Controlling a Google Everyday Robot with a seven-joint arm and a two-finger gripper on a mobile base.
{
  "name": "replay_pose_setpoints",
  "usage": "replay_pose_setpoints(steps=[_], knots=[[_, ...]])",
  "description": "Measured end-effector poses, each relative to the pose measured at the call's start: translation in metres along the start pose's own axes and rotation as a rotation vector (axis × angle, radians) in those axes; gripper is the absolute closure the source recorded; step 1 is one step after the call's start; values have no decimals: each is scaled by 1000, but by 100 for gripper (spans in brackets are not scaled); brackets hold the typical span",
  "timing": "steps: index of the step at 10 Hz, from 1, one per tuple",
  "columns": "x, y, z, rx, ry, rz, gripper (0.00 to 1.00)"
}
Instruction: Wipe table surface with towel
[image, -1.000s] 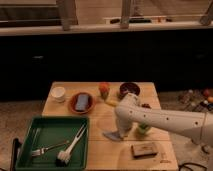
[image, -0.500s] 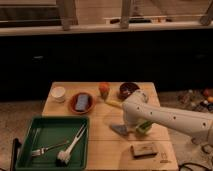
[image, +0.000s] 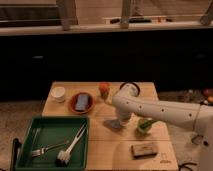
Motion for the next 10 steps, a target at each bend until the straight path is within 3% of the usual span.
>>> replay_pose_setpoints(steps=[2,5,8,10], knots=[[-31,-3,-1,-2,0,-96,100],[-53,25,-1,-21,4,-201,100],[-44,71,-1,-52,9,-236,100],[-18,84,-2,-63,24,-195,100]])
